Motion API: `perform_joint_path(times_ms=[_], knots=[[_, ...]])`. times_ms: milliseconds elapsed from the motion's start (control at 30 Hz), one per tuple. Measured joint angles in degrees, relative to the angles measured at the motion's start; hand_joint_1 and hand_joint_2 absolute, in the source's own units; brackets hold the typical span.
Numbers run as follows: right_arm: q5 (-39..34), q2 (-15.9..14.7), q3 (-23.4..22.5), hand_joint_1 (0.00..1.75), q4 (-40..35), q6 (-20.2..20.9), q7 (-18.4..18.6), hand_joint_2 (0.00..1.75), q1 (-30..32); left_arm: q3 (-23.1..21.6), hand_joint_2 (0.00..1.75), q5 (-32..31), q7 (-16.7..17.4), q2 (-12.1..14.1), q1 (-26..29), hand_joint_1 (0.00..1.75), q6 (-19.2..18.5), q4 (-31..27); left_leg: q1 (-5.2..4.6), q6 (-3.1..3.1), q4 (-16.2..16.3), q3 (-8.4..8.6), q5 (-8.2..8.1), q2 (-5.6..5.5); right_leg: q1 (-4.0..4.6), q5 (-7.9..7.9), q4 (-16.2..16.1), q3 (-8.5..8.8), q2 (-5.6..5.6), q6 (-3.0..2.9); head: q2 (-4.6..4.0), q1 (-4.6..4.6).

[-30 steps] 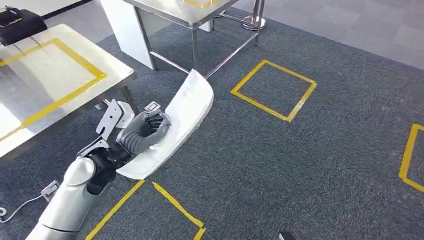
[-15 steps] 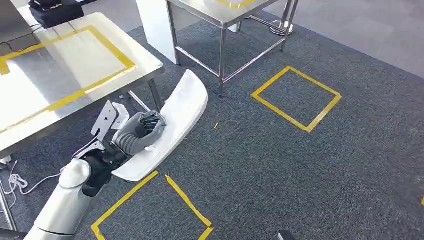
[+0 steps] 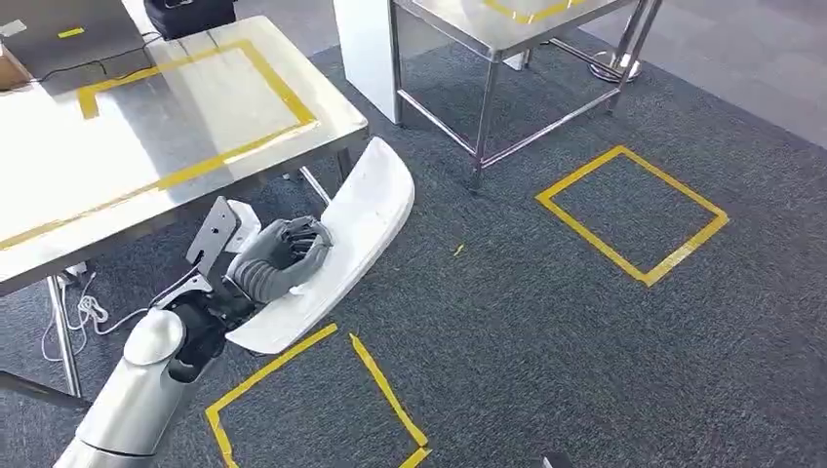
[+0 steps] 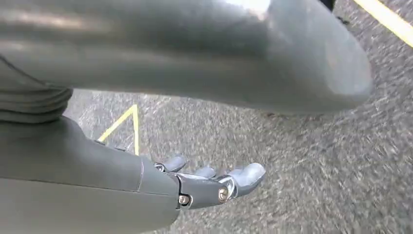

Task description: Take the parts from the cabinet and place them on the table.

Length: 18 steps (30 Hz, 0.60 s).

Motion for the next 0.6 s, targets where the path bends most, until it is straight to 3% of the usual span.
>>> perform_joint_path(times_ms=[33, 67, 133, 167, 200, 267, 300, 333, 367, 467, 500, 533, 567, 600], knots=[[0.0, 0.0, 0.0, 0.0, 0.0, 0.0, 0.0, 0.0, 0.0, 0.0, 1.75, 0.0, 0.0, 0.0, -0.2, 1.75, 0.0, 0.0, -0.13, -0.17, 2.6, -1.22, -1.76, 2.46, 0.02, 0.03, -0.1, 0.05, -0.34, -0.5, 0.0, -0.55], [0.0, 0.0, 0.0, 0.0, 0.0, 0.0, 0.0, 0.0, 0.1, 0.0, 1.75, 0.0, 0.0, 0.0, -0.3, 1.75, 0.1, 0.0, -0.02, -0.42, 7.2, -3.41, -4.11, 3.96, 0.12, 0.0, -0.1, 0.04, -1.02, -0.59, 0.0, -0.52], [0.0, 0.0, 0.0, 0.0, 0.0, 0.0, 0.1, 0.0, 0.3, 0.0, 1.75, 0.0, 0.0, -0.1, 0.0, 1.75, 0.1, 0.2, 0.18, -0.76, 15.7, -7.59, -7.35, 4.85, 0.23, -0.12, 0.0, 0.01, -2.33, -0.74, 0.0, -0.52], [0.0, 0.0, 0.0, 0.0, 0.0, -0.1, 0.1, 0.0, 0.3, 0.0, 1.75, 0.0, 0.0, -0.1, 0.1, 1.75, 0.1, 0.3, 0.28, -0.84, 17.2, -8.33, -7.26, 4.98, 0.23, -0.15, 0.0, 0.03, -2.91, -0.75, 0.0, -0.55], [0.0, 0.0, 0.0, 0.0, 0.0, -0.1, 0.1, 0.0, 0.3, 0.0, 1.75, 0.0, 0.0, -0.1, 0.1, 1.75, 0.1, 0.3, 0.38, -0.89, 15.9, -7.7, -5.94, 5.13, 0.22, -0.23, 0.0, 0.09, -3.44, -0.69, 0.0, -0.55], [0.0, 0.1, 0.0, 0.0, 0.0, -0.1, 0.1, 0.0, 0.2, 0.0, 1.75, 0.0, 0.0, -0.1, 0.1, 1.75, 0.1, 0.3, 0.45, -0.81, 6.6, -2.75, -1.11, 6.0, 0.17, -0.49, 0.1, 0.39, -4.47, -0.36, 0.0, -0.57], [0.0, 0.1, 0.0, 0.0, 0.0, -0.1, 0.1, 0.0, 0.2, 0.0, 1.75, 0.0, 0.0, -0.1, 0.0, 1.75, 0.1, 0.3, 0.36, -0.52, 1.0, 0.28, 0.71, 8.08, 0.28, -0.75, 0.2, 0.62, -4.97, -0.02, 0.0, -0.57], [0.0, 0.1, 0.0, 0.0, 0.0, -0.1, 0.1, 0.0, 0.2, 0.0, 1.75, 0.0, 0.0, -0.2, -0.2, 1.75, 0.1, 0.3, -0.44, 0.04, -0.3, 1.08, -0.51, 10.07, 0.77, -1.01, 0.4, 0.57, -5.37, 0.36, 0.0, -0.59], [0.0, 0.2, 0.0, 0.0, 0.0, -0.1, 0.1, 0.0, 0.2, 0.0, 1.75, 0.0, 0.0, -0.4, -0.2, 1.75, 0.1, 0.3, -0.08, 0.71, -0.4, 0.86, -0.13, 8.95, 0.83, -1.06, 0.4, 0.57, -5.73, 0.6, 0.0, -0.39], [0.0, 0.2, 0.0, 0.0, 0.0, -0.3, 0.1, 0.0, 0.1, 0.0, 1.75, 0.0, 0.1, -0.3, -0.2, 1.75, 0.1, 0.3, -0.25, 1.74, -0.6, 0.59, 0.12, 7.17, 0.84, -1.16, 0.1, 1.12, -7.41, 1.56, 0.0, -0.46], [0.0, 0.2, 0.0, 0.0, 0.0, -0.3, 0.1, 0.0, 0.0, 0.0, 1.75, 0.0, 0.0, -0.4, -0.1, 1.75, 0.1, 0.2, 0.16, 2.14, -0.8, 0.8, 0.38, 6.62, 0.46, -1.7, 0.7, 0.89, -5.89, 2.08, 0.0, -0.37], [0.0, 0.2, 0.0, 0.0, 0.0, -0.3, 0.0, 0.0, 0.0, 0.0, 1.75, 0.0, 0.0, -0.4, -0.3, 1.75, 0.1, 0.2, 0.29, 2.4, -0.9, 0.75, 0.49, 6.1, 0.41, -3.11, 2.7, 0.01, -3.3, 2.3, 0.0, -0.37], [0.0, 0.3, 0.1, 0.0, 0.0, -0.3, 0.1, 0.0, 0.1, 0.0, 1.75, 0.0, 0.0, -0.6, -0.4, 1.75, 0.1, 0.2, 0.3, 2.68, -0.9, 0.66, 0.55, 5.76, 0.38, -5.16, 6.5, -1.83, -1.95, 2.41, 0.0, -0.17], [0.0, 0.3, 0.1, 0.0, 0.0, -0.3, 0.2, 0.0, 0.2, 0.0, 1.75, 0.0, 0.1, -0.8, -0.3, 1.75, 0.1, 0.2, 0.27, 2.78, -0.9, 0.57, 0.54, 5.03, 0.39, -7.51, 11.8, -4.41, -1.35, 2.54, 0.0, -0.15]])
